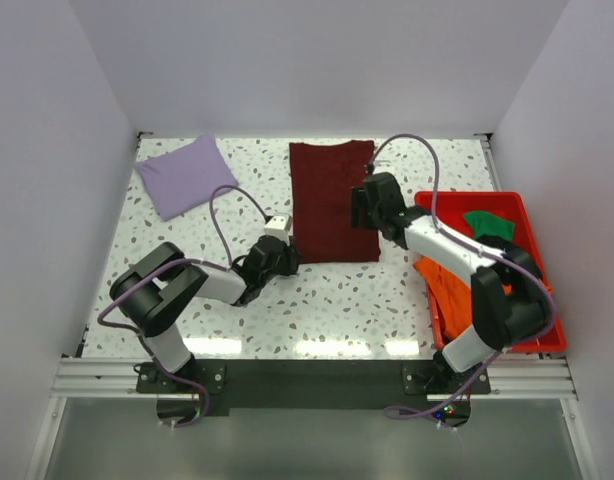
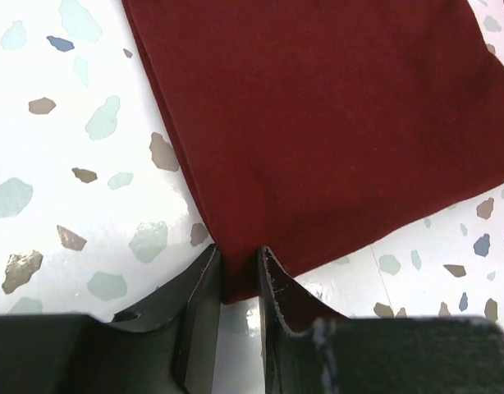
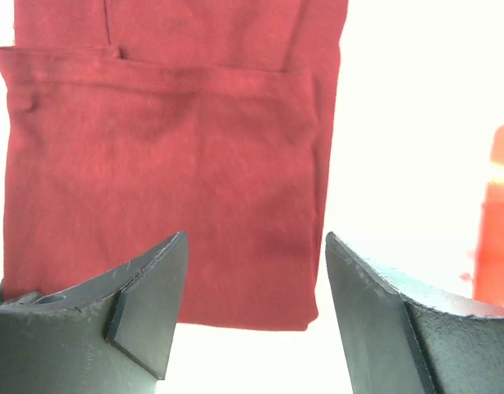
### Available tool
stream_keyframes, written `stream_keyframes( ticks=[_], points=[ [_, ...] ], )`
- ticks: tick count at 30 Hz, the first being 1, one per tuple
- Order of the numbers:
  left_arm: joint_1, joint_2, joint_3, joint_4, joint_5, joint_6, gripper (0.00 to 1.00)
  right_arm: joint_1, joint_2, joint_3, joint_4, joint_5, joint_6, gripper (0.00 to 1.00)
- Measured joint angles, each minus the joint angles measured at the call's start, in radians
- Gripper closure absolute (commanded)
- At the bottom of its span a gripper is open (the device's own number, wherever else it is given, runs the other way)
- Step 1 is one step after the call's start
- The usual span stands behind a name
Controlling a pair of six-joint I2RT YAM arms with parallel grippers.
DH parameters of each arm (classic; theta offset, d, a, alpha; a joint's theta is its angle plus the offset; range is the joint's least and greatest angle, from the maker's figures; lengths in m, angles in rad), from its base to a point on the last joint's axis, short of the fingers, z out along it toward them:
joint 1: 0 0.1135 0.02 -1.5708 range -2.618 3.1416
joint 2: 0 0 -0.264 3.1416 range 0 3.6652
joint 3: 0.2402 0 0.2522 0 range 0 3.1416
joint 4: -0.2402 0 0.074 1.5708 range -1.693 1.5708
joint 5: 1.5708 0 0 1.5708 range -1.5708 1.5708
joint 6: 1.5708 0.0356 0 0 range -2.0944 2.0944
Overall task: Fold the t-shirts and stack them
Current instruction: Fold the tshirt
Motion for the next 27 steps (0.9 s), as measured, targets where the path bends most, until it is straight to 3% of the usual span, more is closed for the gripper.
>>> stream_keyframes(
  ticks=[7,13,27],
  points=[
    [0.000,-0.061,-0.019,-0.048,0.004,0.000,0.64,0.000,-0.210,-0.239,0.025,-0.002,0.049,0.32],
    [0.000,-0.102,-0.022,-0.054,0.021,0.000,0.61,0.000,-0.209,-0.360,0.039,-0.006,0.081,0.35],
    [0.000,-0.109,-0.027,-0.069,0.025,0.000,0.59,-0.033,-0.192,-0.449,0.130,-0.029,0.118,0.44]
  ],
)
